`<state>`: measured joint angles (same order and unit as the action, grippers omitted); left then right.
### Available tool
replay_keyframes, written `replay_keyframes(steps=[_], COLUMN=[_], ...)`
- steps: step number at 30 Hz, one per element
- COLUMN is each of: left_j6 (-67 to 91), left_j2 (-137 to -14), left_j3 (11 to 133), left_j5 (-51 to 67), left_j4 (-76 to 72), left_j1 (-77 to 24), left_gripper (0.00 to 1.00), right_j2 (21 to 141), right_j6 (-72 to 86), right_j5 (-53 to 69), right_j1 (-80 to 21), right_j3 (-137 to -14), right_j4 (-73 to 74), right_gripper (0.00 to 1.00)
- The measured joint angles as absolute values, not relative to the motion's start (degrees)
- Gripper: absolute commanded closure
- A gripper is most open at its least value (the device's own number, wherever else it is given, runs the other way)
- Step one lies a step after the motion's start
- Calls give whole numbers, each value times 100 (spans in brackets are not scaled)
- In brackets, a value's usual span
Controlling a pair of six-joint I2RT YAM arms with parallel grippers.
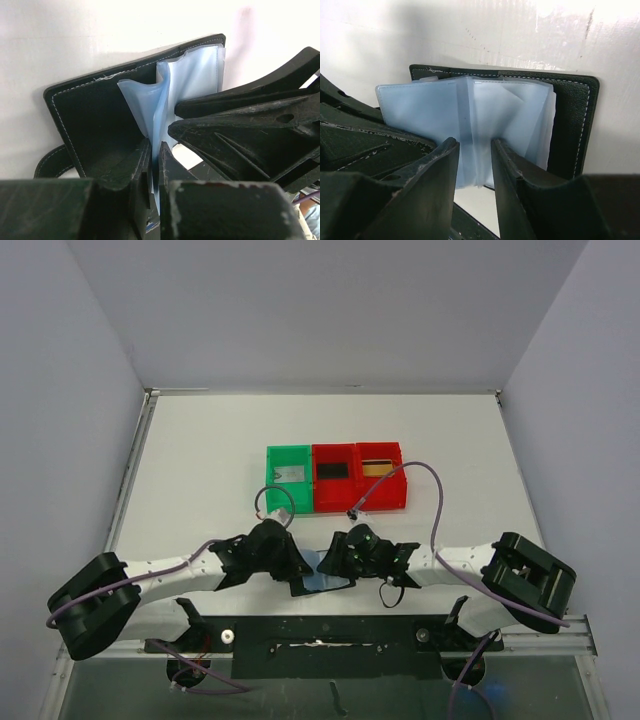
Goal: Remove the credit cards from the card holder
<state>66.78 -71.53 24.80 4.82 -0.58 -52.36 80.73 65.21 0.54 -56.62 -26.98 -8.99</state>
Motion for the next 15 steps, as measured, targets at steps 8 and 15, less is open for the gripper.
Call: replay_keyframes(steps=[8, 15], left_j6=[6333, 5951], left_j2=[-7032, -6641], left_j3=[2888, 3594], left_j5=[158, -429], left_j4=[947, 2043], left_j1=[-5247, -5242], left_gripper=[56, 49], right_j2=[8027, 7430], right_j6=[6412, 6121], right_j5=[47, -414], right_j1=[-5710, -5621], right_j3=[-2832, -3100], right_j4=[-624, 624], right_gripper=[62, 58])
